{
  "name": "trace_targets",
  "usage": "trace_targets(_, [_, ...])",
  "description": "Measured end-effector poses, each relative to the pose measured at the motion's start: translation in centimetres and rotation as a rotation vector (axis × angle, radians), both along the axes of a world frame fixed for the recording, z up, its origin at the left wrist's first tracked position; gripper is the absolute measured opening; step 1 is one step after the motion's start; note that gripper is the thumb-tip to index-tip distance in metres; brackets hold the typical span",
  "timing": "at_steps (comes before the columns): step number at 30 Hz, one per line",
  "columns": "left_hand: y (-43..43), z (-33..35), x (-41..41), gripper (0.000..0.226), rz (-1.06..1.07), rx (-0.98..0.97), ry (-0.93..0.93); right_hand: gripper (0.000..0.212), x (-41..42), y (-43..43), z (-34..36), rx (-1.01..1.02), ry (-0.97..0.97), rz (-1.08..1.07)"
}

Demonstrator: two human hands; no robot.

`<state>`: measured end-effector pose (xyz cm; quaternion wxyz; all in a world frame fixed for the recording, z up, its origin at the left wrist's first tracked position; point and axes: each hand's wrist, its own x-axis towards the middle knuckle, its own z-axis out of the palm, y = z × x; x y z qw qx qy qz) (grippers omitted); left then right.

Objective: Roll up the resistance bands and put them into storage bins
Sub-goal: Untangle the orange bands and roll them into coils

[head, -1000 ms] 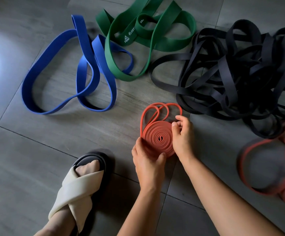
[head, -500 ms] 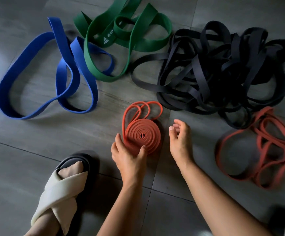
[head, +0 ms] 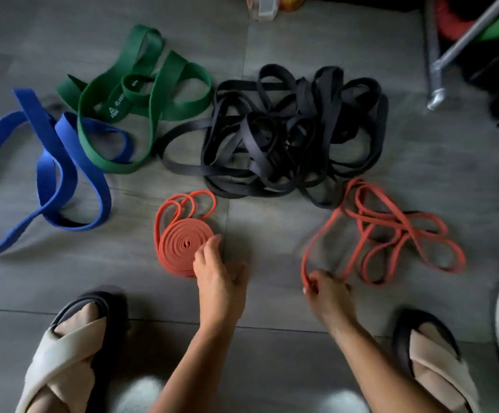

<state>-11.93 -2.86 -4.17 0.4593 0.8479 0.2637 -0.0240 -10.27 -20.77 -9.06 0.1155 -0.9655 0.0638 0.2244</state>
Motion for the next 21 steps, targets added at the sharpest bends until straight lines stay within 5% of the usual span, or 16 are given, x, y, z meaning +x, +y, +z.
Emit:
trace_targets(5, [-1.8, 4.1, -1.4, 0.053, -0.348, -0.073, 0.059, 0.019, -0.4, 1.1, 7.2, 0.367, -0.143, 0.090])
trace_targets(11, [-2.7, 13.7, -1.4, 0.053, -0.601, 0.007, -0.125, 0.008, -1.3, 0.9, 18.4, 0.764, -0.271, 0.152])
trace_targets(16, [-2.8, 23.5, -0.9, 0.027, -0.620, 0.019, -0.347, 0.017, -1.8, 0.0, 28.1, 0.910, -0.287, 0.165])
trace_targets(21, [-2.5, 31.3, -2.1, 0.019, -0.549, -0.304, -0.323, 0.019, -3.0, -1.2, 36.6, 1.008, -0.328, 0.175])
